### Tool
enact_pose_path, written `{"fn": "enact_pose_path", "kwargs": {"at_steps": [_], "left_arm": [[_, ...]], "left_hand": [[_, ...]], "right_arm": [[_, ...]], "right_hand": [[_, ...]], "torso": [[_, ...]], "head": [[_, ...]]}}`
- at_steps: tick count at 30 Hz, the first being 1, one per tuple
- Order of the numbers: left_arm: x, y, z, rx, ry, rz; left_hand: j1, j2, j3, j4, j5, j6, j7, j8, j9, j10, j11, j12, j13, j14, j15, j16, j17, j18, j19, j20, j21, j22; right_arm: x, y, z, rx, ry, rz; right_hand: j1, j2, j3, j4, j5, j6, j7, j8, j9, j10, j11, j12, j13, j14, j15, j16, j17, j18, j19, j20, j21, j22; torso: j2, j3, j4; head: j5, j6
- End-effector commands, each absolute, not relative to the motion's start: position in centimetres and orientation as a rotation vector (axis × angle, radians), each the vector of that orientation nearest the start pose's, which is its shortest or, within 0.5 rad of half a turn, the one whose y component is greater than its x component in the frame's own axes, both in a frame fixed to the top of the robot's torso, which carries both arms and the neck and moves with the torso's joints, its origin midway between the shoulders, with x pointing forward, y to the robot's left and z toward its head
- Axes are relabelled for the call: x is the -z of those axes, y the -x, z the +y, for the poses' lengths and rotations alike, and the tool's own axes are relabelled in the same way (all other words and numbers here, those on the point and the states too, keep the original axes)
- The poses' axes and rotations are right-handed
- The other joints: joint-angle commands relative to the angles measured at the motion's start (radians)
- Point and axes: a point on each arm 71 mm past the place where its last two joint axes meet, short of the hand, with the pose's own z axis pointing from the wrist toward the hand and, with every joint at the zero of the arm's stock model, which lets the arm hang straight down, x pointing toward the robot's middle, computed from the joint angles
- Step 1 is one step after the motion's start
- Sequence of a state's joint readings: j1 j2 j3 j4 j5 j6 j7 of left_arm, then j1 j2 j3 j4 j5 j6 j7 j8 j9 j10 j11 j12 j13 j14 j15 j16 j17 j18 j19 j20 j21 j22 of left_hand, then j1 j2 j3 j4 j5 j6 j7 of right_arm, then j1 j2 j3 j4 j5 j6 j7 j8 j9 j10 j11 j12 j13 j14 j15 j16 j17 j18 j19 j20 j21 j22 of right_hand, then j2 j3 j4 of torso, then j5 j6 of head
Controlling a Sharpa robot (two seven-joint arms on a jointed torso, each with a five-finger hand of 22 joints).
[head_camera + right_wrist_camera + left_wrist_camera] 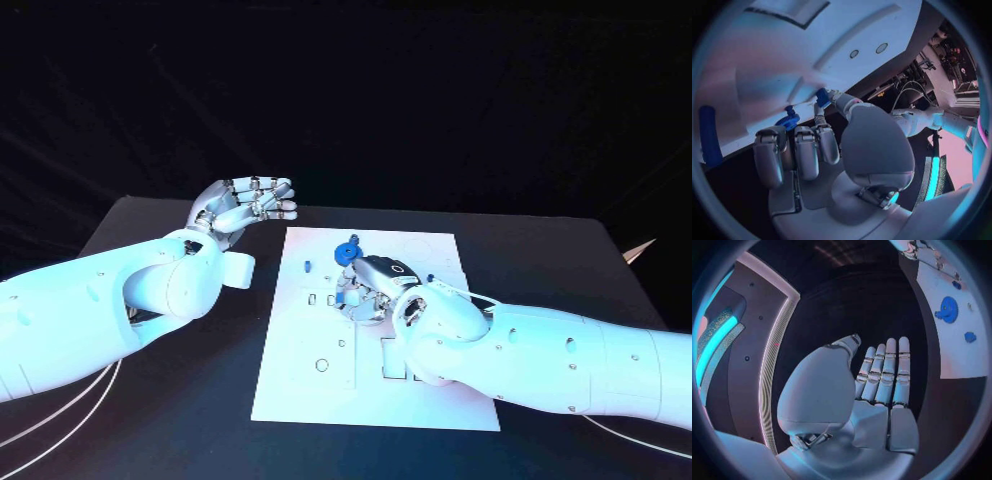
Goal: Assemble the parts on the task board
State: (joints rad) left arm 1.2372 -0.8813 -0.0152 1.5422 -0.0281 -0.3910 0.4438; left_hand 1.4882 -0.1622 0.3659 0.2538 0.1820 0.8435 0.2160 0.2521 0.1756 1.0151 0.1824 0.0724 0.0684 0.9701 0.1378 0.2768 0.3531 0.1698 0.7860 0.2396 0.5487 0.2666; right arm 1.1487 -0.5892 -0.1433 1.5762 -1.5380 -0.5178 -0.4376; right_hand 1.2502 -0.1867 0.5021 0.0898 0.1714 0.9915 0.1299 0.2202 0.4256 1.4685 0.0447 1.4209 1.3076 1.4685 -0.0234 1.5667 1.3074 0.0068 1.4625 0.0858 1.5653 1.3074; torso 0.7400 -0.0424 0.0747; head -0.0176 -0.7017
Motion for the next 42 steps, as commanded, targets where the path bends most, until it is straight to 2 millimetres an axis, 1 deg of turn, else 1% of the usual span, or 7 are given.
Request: {"fn": "enact_pose_path", "kwargs": {"at_steps": [1, 18, 28, 33, 35, 38, 42], "left_arm": [[14.4, -49.6, 22.7, 1.527, 1.037, 1.281], [14.5, -49.7, 22.8, 1.522, 1.042, 1.287], [14.5, -49.7, 22.8, 1.521, 1.043, 1.288], [14.6, -49.8, 22.8, 1.512, 1.040, 1.303], [14.7, -49.8, 22.8, 1.503, 1.031, 1.321], [14.9, -49.8, 22.7, 1.477, 0.996, 1.378], [15.2, -49.9, 22.6, 1.430, 0.920, 1.470]], "left_hand": [[-0.010, 0.004, 0.004, 0.001, -0.005, -0.005, 0.031, -0.006, 0.001, 0.000, 0.007, -0.006, 0.001, -0.001, 0.002, -0.005, 0.001, 0.008, -0.006, 0.001, 0.004, 0.001], [-0.012, 0.004, 0.008, 0.000, -0.005, -0.005, 0.031, -0.006, 0.002, -0.001, 0.007, -0.006, 0.001, -0.003, 0.003, -0.007, 0.006, 0.008, -0.010, 0.002, 0.008, 0.003], [-0.013, 0.003, 0.008, 0.000, -0.006, -0.005, 0.031, -0.006, 0.002, -0.001, 0.008, -0.006, 0.001, -0.003, 0.003, -0.008, 0.007, 0.008, -0.011, 0.003, 0.008, 0.003], [-0.013, 0.003, 0.008, 0.000, -0.006, -0.005, 0.031, -0.006, 0.002, -0.001, 0.008, -0.006, 0.001, -0.003, 0.003, -0.008, 0.007, 0.008, -0.011, 0.003, 0.008, 0.003], [-0.014, 0.002, 0.007, 0.000, -0.006, -0.006, 0.031, -0.007, 0.002, -0.002, 0.008, -0.006, 0.001, -0.003, 0.003, -0.008, 0.008, 0.008, -0.012, 0.003, 0.009, 0.004], [-0.038, -0.009, -0.005, 0.010, -0.009, -0.012, 0.027, -0.010, 0.003, 0.021, 0.000, 0.005, 0.008, 0.034, -0.007, 0.017, 0.029, 0.013, -0.001, 0.000, 0.027, 0.013], [-0.085, -0.005, -0.037, 0.031, -0.006, -0.009, 0.018, 0.014, 0.020, 0.067, -0.016, 0.056, 0.036, 0.106, -0.033, 0.128, 0.113, 0.013, 0.040, -0.024, 0.102, 0.051]], "right_arm": [[22.8, -44.0, -7.7, -0.664, 0.099, 1.678], [22.8, -44.0, -7.9, -0.669, 0.099, 1.677], [22.6, -43.9, -7.9, -0.685, 0.083, 1.658], [22.1, -43.6, -8.2, -0.723, 0.058, 1.605], [21.8, -43.4, -8.5, -0.738, 0.049, 1.588], [21.1, -43.0, -9.2, -0.769, 0.028, 1.571], [19.8, -42.9, -10.7, -0.811, -0.006, 1.568]], "right_hand": [[-0.005, -0.008, -0.004, 0.004, -0.009, -0.022, 0.004, -0.012, -0.005, -0.004, 0.005, -0.012, 0.138, 0.099, 0.003, 0.000, 0.250, -0.007, 0.108, -0.001, 0.006, 0.263], [-0.011, -0.029, -0.011, 0.006, -0.022, -0.067, 0.022, -0.039, -0.021, -0.022, 0.021, -0.037, 0.120, 0.099, 0.017, -0.001, 0.249, -0.007, 0.108, 0.010, 0.006, 0.263], [-0.018, -0.042, -0.055, 0.025, -0.102, -0.103, 0.031, -0.068, -0.038, -0.049, 0.031, -0.076, 0.090, 0.098, 0.026, -0.002, 0.245, -0.007, 0.108, 0.021, 0.006, 0.263], [0.050, -0.020, -0.257, 0.097, -0.113, -0.138, 0.045, -0.098, -0.066, -0.064, 0.043, -0.093, 0.073, 0.097, 0.037, -0.005, 0.240, -0.007, 0.108, 0.031, 0.006, 0.263], [0.057, -0.020, -0.277, 0.109, -0.113, -0.142, 0.045, -0.101, -0.068, -0.065, 0.044, -0.094, 0.072, 0.096, 0.038, -0.005, 0.239, -0.007, 0.108, 0.032, 0.006, 0.263], [0.139, -0.011, -0.412, 0.198, -0.079, -0.166, 0.056, -0.117, -0.088, -0.077, 0.052, -0.106, 0.058, 0.094, 0.045, -0.008, 0.231, -0.007, 0.108, 0.038, 0.006, 0.263], [0.160, -0.002, -0.419, 0.203, -0.065, -0.177, 0.059, -0.121, -0.093, -0.086, 0.056, -0.113, 0.052, 0.093, 0.047, -0.010, 0.225, -0.007, 0.108, 0.040, 0.006, 0.263]], "torso": [[0.000, -0.0001, -0.0002], [0.001, 0.0006, -0.0003], [0.000, 0.0003, 0.0000], [-0.001, 0.0007, 0.0007], [-0.002, 0.0011, 0.0001], [-0.003, 0.0009, -0.0001], [-0.007, 0.0020, -0.0011]], "head": [[0.000, -0.002], [0.001, 0.000], [0.000, -0.001], [0.000, 0.000], [0.002, 0.001], [0.003, 0.002], [0.011, 0.006]]}}
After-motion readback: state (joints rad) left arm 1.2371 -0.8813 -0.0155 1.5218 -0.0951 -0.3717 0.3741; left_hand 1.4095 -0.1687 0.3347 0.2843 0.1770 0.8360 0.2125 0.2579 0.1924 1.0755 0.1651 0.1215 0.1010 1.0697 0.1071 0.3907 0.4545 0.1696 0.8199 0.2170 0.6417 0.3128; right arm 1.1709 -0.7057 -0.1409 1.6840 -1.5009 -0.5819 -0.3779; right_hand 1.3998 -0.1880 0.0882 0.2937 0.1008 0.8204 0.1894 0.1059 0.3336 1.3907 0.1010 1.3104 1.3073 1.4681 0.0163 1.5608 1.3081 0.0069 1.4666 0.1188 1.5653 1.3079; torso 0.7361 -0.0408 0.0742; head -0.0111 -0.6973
